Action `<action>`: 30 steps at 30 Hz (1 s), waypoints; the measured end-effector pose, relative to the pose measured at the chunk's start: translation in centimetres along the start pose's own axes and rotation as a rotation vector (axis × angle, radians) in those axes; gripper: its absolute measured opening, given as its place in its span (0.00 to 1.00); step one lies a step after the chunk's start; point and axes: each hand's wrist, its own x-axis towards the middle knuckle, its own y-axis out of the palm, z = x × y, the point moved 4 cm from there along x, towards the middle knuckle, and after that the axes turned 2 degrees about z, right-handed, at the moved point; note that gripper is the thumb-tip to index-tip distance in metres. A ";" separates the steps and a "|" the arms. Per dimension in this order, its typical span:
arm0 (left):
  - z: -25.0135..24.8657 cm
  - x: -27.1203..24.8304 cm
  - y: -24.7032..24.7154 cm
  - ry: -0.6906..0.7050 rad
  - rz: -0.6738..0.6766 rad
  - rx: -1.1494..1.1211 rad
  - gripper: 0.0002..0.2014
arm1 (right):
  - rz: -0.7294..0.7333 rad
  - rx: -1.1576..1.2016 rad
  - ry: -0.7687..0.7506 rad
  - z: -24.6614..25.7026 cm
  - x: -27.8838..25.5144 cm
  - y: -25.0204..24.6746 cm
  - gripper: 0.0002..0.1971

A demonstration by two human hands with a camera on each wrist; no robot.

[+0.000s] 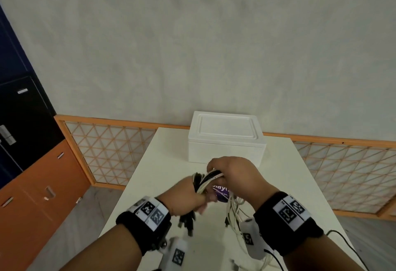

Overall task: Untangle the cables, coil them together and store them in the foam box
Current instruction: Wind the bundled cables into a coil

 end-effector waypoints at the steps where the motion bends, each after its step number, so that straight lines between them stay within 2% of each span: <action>1: 0.7 0.5 -1.1 -0.028 -0.085 0.136 0.06 | 0.039 0.048 0.120 -1.2 -0.3 1.0 0.14; 2: 1.3 0.9 -2.3 -0.057 -0.152 0.345 0.10 | 0.101 0.074 0.214 -2.1 -0.8 2.3 0.15; 4: 2.6 1.5 -4.3 -0.142 -0.201 0.816 0.15 | 0.228 0.098 0.306 -3.1 -2.1 5.3 0.14; 5: 3.2 1.6 -5.0 -0.177 -0.208 0.958 0.13 | 0.258 0.102 0.325 -3.2 -2.7 6.4 0.14; 7: 4.4 1.8 -5.8 -0.220 -0.173 1.077 0.08 | 0.292 0.056 0.351 -3.3 -3.8 7.9 0.15; 10: 6.3 2.1 -5.7 -0.283 -0.126 1.103 0.07 | 0.274 -0.051 0.360 -3.4 -4.5 8.1 0.18; 14: 7.8 1.9 -6.4 -0.362 -0.185 1.046 0.06 | 0.269 -0.099 0.456 -5.3 -4.6 6.1 0.11; 18: 9.3 1.0 -8.3 -0.467 -0.205 1.009 0.05 | 0.212 -0.038 0.621 -8.9 -6.0 3.7 0.19; 23: 7.9 2.0 -7.5 -0.392 -0.230 1.028 0.07 | 0.272 -0.141 0.527 -7.2 -5.1 4.8 0.07; 24: 7.6 2.2 -7.4 -0.376 -0.239 1.027 0.07 | 0.241 -0.188 0.512 -6.9 -4.7 5.2 0.04; 26: 7.1 2.4 -7.5 -0.361 -0.257 1.020 0.06 | 0.077 -0.179 0.472 -6.2 -4.2 5.6 0.05; 28: 7.3 2.2 -8.1 -0.378 -0.260 1.026 0.06 | -0.130 0.127 0.483 -5.9 -4.6 5.1 0.07; 30: 7.9 1.7 -9.1 -0.417 -0.263 1.023 0.06 | -0.274 0.417 0.491 -6.1 -5.6 4.5 0.10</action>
